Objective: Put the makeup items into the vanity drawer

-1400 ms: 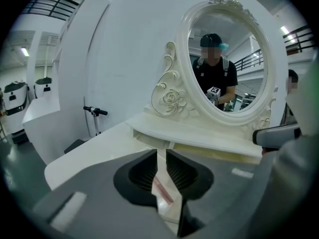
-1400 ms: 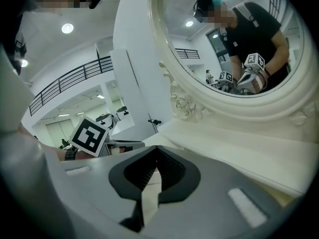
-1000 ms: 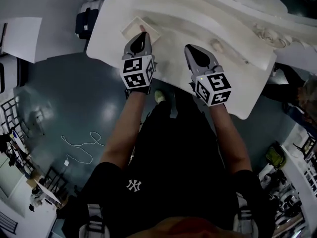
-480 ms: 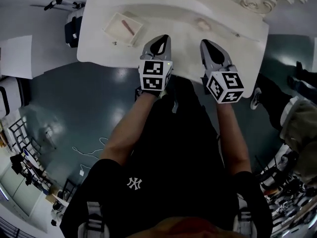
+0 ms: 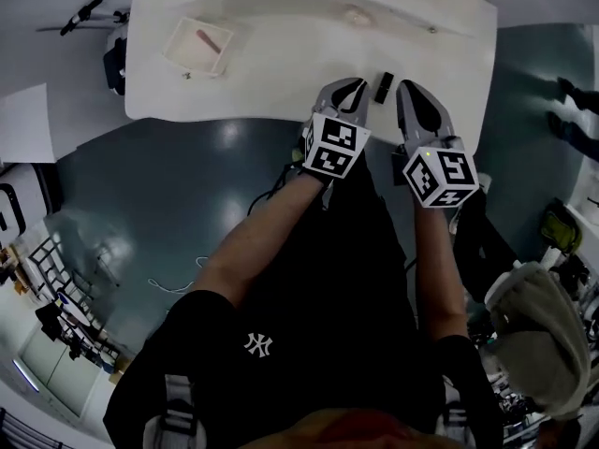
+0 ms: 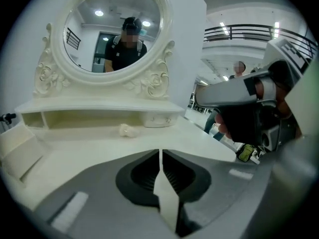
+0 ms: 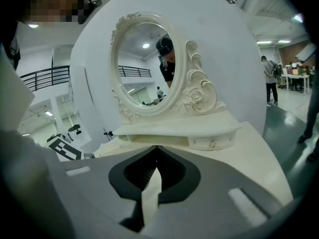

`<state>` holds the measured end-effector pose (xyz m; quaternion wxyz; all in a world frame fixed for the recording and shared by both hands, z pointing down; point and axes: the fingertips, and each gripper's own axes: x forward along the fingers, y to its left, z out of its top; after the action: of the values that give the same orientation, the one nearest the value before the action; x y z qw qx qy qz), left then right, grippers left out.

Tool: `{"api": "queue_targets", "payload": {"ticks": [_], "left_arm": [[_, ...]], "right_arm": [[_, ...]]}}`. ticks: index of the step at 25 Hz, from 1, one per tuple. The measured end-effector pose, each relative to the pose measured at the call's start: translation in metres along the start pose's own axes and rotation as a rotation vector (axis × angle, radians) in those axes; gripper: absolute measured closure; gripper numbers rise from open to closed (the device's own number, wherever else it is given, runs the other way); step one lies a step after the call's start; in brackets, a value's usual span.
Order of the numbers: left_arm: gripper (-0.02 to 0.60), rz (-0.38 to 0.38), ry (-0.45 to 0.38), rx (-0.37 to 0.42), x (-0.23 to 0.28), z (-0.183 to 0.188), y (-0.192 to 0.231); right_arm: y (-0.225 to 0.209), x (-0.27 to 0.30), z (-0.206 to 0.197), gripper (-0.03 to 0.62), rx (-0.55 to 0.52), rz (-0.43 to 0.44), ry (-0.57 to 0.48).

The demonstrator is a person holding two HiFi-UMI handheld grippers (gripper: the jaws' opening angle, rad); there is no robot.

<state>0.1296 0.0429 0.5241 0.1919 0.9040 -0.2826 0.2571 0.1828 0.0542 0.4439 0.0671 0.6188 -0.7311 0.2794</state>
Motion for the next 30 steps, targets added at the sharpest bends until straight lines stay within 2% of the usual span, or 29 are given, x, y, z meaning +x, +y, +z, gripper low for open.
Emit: {"api": "queue_targets", "payload": {"ticks": [9, 18, 28, 30], "left_arm": [[0.512, -0.044, 0.063, 0.018, 0.037, -0.018, -0.033], [0.452, 0.012, 0.119, 0.031, 0.065, -0.024, -0.037], [0.449, 0.043, 0.207, 0.027, 0.08, -0.042, -0.035], [0.472, 0.06, 0.209, 0.027, 0.079, -0.043, -0.031]], "right_arm": [[-0.024, -0.015, -0.018, 0.571, 0.057, -0.035, -0.016], [-0.044, -0.021, -0.024, 0.571, 0.082, -0.043, -0.016], [-0.056, -0.019, -0.029, 0.571, 0.09, -0.042, 0.002], [-0.056, -0.019, -0.029, 0.571, 0.09, -0.042, 0.006]]}}
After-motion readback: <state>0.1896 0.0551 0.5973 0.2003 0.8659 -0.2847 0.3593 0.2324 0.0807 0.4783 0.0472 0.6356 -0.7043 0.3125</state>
